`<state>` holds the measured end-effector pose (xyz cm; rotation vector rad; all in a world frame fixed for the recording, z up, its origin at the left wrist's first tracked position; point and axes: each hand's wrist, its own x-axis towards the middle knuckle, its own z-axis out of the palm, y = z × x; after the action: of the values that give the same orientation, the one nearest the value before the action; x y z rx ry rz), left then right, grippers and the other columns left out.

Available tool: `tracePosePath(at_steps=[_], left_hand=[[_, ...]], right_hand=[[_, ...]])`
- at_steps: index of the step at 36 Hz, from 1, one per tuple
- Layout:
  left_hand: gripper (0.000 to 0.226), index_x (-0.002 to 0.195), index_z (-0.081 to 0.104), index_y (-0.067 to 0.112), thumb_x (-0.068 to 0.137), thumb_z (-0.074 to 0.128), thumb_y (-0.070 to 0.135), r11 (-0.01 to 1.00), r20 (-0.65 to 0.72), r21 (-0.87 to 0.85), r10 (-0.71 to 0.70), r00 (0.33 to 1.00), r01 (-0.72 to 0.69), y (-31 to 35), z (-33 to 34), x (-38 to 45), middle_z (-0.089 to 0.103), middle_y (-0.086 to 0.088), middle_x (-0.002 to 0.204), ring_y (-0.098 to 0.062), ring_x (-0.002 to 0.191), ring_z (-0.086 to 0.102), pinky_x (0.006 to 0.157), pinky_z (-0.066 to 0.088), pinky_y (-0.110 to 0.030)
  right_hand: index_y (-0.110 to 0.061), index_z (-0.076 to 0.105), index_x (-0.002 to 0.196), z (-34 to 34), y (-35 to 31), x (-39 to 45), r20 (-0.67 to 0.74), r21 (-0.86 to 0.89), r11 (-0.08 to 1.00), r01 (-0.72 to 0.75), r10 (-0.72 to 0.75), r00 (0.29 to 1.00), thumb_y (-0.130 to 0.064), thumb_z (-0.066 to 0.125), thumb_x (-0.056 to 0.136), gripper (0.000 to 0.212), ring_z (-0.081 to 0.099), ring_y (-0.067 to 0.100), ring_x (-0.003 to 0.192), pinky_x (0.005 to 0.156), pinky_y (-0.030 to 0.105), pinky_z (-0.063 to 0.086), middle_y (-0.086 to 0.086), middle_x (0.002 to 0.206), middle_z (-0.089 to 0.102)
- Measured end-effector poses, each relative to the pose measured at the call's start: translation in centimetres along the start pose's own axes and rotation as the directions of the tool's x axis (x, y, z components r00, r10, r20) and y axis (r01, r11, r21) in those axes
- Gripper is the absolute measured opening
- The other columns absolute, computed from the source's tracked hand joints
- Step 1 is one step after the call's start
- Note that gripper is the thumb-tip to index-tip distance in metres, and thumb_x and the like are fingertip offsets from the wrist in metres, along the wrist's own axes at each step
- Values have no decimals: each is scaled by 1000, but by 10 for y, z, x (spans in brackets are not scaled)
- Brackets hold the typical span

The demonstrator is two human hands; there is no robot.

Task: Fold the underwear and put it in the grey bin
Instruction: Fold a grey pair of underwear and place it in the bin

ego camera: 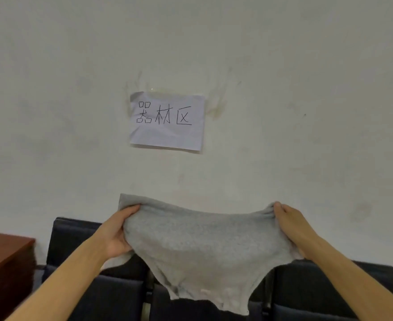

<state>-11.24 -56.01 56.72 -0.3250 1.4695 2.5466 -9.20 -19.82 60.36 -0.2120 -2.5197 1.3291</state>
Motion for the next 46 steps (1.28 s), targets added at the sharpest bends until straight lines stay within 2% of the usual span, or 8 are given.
tracePosePath(at_steps=[6, 12, 21, 28, 33, 38, 42, 46], left_hand=[[19, 105, 63, 8, 89, 58, 14, 997, 3, -73, 7, 1000, -7, -3, -19, -14, 69, -15, 86, -27, 85, 61, 78, 52, -42], [16, 103, 60, -1, 91, 52, 6, 994, -23, -85, -67, 998, 65, -5, -35, -14, 63, -19, 101, -29, 93, 59, 83, 48, -44], [7, 98, 54, 9, 93, 53, 14, 999, -97, -36, 0, 995, -3, -8, -45, -55, 58, -13, 90, -25, 83, 58, 69, 49, -44], [20, 99, 58, 17, 85, 66, 29, 961, -123, -13, 274, 954, -277, 12, -33, -105, 60, -4, 101, -21, 97, 59, 81, 51, -42], [9, 91, 58, 18, 90, 62, 26, 920, -105, 27, 391, 915, -390, 11, 5, -156, 57, 0, 91, -17, 89, 56, 88, 45, -41], [8, 90, 58, 19, 91, 61, 26, 910, -115, 20, 413, 903, -414, 0, 27, -193, 59, 1, 90, -14, 86, 57, 87, 47, -40], [10, 87, 57, 17, 90, 62, 26, 898, -95, 77, 439, 893, -433, -15, 41, -221, 58, 1, 86, -13, 84, 57, 78, 49, -36], [4, 90, 58, 14, 91, 57, 11, 877, -12, 152, 463, 886, -456, -23, 51, -244, 63, -1, 83, -13, 81, 59, 64, 53, -30]], right_hand=[[4, 60, 117, 8, 13, -16, 180, 152, 935, -321, 293, 939, -35, 54, 95, 45, 61, 31, 95, 85, 35, 50, 19, 108, 65], [-3, 56, 96, 3, 11, -31, 458, 397, 818, -417, 217, 862, -7, 83, 56, 49, 61, 30, 92, 70, 38, 54, 21, 103, 59], [-19, 52, 106, -15, 6, -78, 104, -40, 996, 79, -74, 992, -13, 52, 95, 12, 57, 22, 88, 61, 24, 42, 4, 96, 57], [-15, 45, 99, -60, 5, -101, -26, -207, 964, 165, -174, 984, -22, 41, 100, 9, 52, 22, 61, 53, 29, 38, 9, 73, 57], [-17, 51, 99, -106, 8, -124, 2, -316, 919, 237, -249, 968, -28, 41, 100, 15, 52, 17, 74, 61, 25, 37, 0, 82, 56], [-9, 61, 91, -136, 11, -153, -53, 47, 978, 203, -200, 978, -26, 47, 98, 23, 54, 16, 79, 64, 24, 41, 6, 95, 62], [0, 64, 90, -166, 19, -182, 213, 441, 896, -47, -53, 976, -37, 56, 91, 38, 60, 19, 71, 62, 28, 50, 14, 82, 64], [9, 63, 97, -195, 29, -203, 462, 498, 848, -180, -85, 883, -37, 86, 54, 67, 65, 23, 75, 65, 28, 57, 18, 86, 66]])
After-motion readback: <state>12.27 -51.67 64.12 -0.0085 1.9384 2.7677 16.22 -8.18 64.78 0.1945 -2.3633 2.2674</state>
